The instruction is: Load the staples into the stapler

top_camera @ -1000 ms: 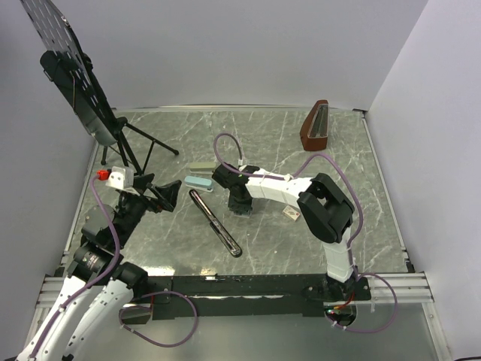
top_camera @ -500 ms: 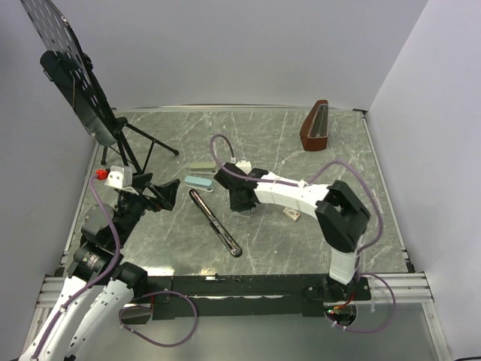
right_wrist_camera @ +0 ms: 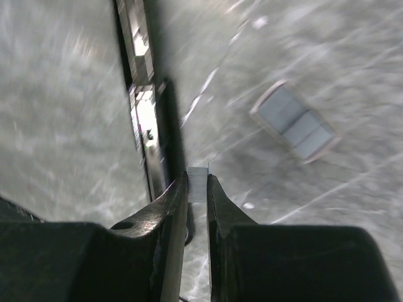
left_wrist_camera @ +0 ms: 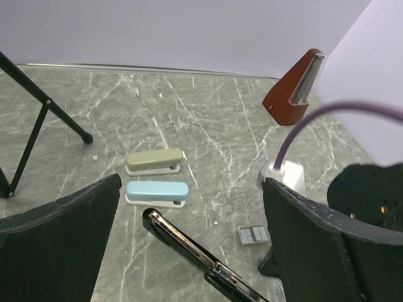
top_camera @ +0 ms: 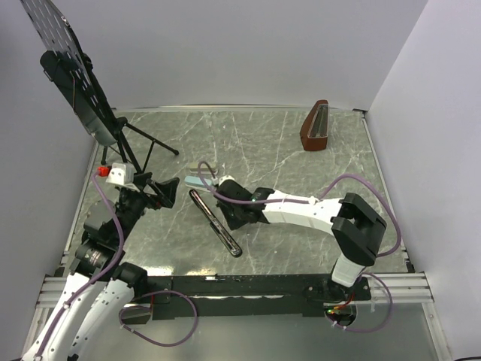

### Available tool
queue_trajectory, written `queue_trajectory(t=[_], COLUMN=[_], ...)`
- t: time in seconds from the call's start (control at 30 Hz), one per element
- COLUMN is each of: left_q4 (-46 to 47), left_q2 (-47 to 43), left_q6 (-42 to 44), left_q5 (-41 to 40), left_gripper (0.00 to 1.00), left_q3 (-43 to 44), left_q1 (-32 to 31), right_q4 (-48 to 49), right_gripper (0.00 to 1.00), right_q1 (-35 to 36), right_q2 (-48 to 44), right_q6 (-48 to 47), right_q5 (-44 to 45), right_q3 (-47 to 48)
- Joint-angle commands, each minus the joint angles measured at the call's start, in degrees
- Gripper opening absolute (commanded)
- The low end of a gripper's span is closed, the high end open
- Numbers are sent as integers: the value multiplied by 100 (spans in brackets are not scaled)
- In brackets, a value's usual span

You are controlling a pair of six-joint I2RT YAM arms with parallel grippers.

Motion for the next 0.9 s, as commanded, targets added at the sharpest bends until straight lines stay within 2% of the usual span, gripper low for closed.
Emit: queue_trajectory(t=[0.0,0.23,0.87], left_q4=[231,240,275], left_q2=[84,163,251], left_q6=[-51,-51,-60], left_q5=[106,114,194], left_gripper=[99,99,99], left_q3=[44,44,26], left_q1=[64,126,143], right_q4=[389,415,372], right_gripper=[15,15,15], right_q1=[170,434,566], right_q2=[-266,-319,-284], right_q6=[-342,-325,-281], right_q5=[-320,-338,-400], right_q3=[-133,-291,-353])
